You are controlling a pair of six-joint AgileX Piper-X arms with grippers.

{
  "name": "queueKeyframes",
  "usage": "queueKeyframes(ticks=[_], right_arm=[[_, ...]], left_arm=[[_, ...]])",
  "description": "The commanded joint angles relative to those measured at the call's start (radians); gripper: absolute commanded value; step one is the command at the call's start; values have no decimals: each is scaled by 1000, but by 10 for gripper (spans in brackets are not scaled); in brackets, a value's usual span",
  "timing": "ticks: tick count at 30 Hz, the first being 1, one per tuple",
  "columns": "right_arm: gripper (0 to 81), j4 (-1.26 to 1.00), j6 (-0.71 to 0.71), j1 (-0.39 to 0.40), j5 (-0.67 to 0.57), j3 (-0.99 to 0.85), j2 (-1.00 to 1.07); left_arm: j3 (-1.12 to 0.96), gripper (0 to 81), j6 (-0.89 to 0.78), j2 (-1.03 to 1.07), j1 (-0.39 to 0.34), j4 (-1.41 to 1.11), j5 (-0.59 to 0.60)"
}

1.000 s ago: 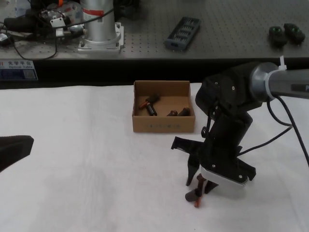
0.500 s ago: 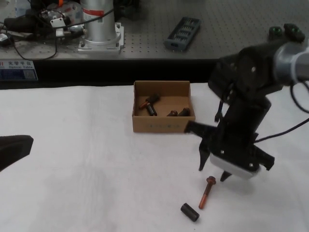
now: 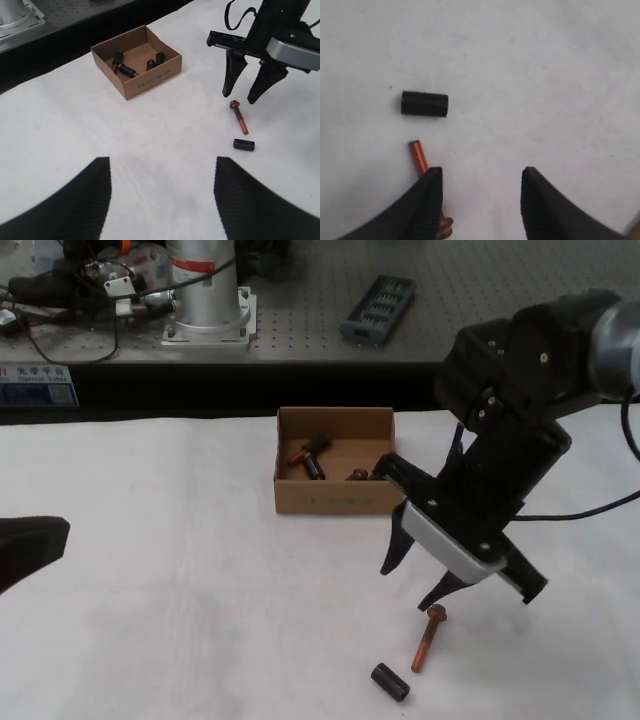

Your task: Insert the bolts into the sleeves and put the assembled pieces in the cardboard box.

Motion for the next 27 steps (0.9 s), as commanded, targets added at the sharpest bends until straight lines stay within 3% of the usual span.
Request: queueKeyframes(ticks=[1, 8, 11, 14, 18, 27], right_arm=[[368, -2, 101, 4, -21, -2, -14], [366, -2, 1330, 26, -21, -2, -14], [366, 7, 1712, 26, 24, -2, -14], [342, 20, 2002, 28, 203, -2, -14], [300, -11, 2137, 28, 350, -2, -14], [301, -39, 2300, 28, 408, -2, -4]], left_arm=[[-7, 439, -131, 6, 2, -4, 1], [-7, 439, -233, 6, 2, -4, 10], [-7, 439, -233, 6, 2, -4, 10], [-7, 439, -243, 6, 2, -4, 10], [-7, 439, -243, 6, 2, -4, 10], [-7, 439, -256, 6, 2, -4, 10]])
